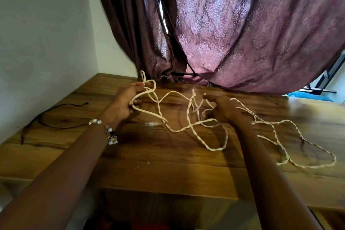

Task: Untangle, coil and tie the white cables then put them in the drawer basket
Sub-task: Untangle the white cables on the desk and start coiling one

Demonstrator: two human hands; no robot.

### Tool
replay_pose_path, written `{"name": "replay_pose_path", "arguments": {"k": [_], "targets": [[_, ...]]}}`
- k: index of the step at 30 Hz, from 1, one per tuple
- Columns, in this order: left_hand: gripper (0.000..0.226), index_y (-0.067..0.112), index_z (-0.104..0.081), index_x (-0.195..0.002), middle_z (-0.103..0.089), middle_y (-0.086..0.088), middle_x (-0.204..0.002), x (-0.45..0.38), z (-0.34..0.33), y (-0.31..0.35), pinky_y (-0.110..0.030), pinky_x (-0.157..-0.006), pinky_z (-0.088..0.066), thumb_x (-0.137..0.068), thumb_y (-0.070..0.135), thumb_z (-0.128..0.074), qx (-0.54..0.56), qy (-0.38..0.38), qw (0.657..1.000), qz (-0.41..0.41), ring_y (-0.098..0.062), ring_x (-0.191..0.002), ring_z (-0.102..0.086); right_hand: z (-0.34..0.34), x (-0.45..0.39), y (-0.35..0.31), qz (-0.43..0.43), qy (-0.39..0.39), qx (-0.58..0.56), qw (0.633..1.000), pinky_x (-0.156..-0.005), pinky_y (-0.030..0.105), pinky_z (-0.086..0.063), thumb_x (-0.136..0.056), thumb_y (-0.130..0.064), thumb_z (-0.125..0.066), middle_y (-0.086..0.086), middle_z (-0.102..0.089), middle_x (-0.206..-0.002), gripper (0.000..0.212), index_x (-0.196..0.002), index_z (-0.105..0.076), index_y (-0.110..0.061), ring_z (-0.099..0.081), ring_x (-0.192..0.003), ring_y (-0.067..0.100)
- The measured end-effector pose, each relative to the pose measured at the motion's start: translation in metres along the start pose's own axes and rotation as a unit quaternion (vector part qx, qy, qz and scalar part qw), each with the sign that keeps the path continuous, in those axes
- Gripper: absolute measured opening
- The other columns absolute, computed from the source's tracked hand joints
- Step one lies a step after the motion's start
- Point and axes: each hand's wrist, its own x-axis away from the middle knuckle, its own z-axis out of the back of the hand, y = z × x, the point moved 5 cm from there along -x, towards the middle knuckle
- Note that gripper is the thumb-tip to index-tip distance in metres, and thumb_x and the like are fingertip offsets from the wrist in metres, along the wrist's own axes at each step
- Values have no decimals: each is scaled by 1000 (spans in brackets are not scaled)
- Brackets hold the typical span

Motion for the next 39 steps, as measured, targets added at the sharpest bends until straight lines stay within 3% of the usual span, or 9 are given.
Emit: {"name": "replay_pose_path", "arguments": {"k": [7, 10, 15, 19, 23, 26, 30, 35, 39], "targets": [[29, 17, -71, -91, -37, 8, -43, -1, -5, -4, -9, -32, -19, -99, 20, -43, 32, -62, 997, 28, -2, -29, -25, -2, 1, -3, 16, 69, -168, 983, -73, 30, -53, -82, -9, -71, 9, -67, -85, 43, -120, -53, -16, -65, -81, 22], [27, 17, -62, -118, -36, 6, -48, -2, -4, -10, -10, -32, -21, -98, 27, -46, 37, -94, 994, 40, -3, -31, -26, 9, 15, -18, 11, 105, -291, 951, -59, 26, -53, -89, -22, -66, 11, -70, -83, 19, -101, -63, -8, -67, -68, 18], [28, 17, -65, -107, -49, 4, -50, 4, -13, -12, -12, -34, -31, -96, 37, -49, -10, -76, 997, 18, -5, -34, -36, -6, 30, -63, 34, -2, -328, 944, -59, 25, -53, -90, -41, -59, 12, -72, -87, 43, -89, -69, 0, -69, -65, 19], [27, 19, -66, -108, -50, 5, -53, 9, -19, -11, -17, -42, -35, -95, 37, -52, -20, -100, 994, 36, -9, -41, -39, -28, 29, -78, 26, -109, -347, 931, -50, 24, -53, -91, -10, -62, 3, -70, -83, 2, -90, -62, -12, -64, -55, 12], [19, 20, -68, -92, -58, 3, -59, 16, -28, -7, -20, -46, -42, -95, 28, -50, -9, -139, 989, 55, -11, -46, -49, -36, 18, -79, 38, -92, -242, 965, -69, 44, -58, -84, -5, -67, 11, -68, -86, 14, -95, -63, -10, -66, -70, 23], [22, 20, -64, -84, -64, -1, -64, 21, -34, -4, -22, -49, -48, -94, 27, -47, 32, -166, 982, 84, -14, -50, -57, -36, 15, -84, 16, -109, -475, 873, -54, 25, -55, -92, 2, -53, 8, -69, -91, 20, -101, -66, -9, -67, -72, 14], [25, 20, -64, -75, -70, -8, -74, 25, -38, -1, -25, -59, -49, -93, 29, -48, 75, -189, 971, 124, -20, -62, -65, -37, 3, -79, 2, -134, -709, 692, -82, 41, -57, -97, -20, -46, 22, -63, -113, 27, -108, -60, -1, -65, -96, 28], [24, 20, -58, -71, -68, -9, -76, 34, -50, -8, -37, -73, -53, -92, 28, -48, 99, -271, 946, 150, -23, -67, -64, -52, 9, -90, 79, -210, -594, 773, -91, 46, -50, -94, 4, -48, 19, -63, -121, 33, -121, -61, -10, -63, -105, 29], [17, 18, -46, -77, -45, -2, -58, 45, -59, -13, -15, -36, -39, -93, 25, -42, 111, -390, 899, 168, -9, -41, -38, -60, 16, -93, 83, -267, -582, 764, -70, 30, -55, -91, 15, -44, 6, -67, -113, 48, -127, -55, -14, -67, -97, 18]]}}
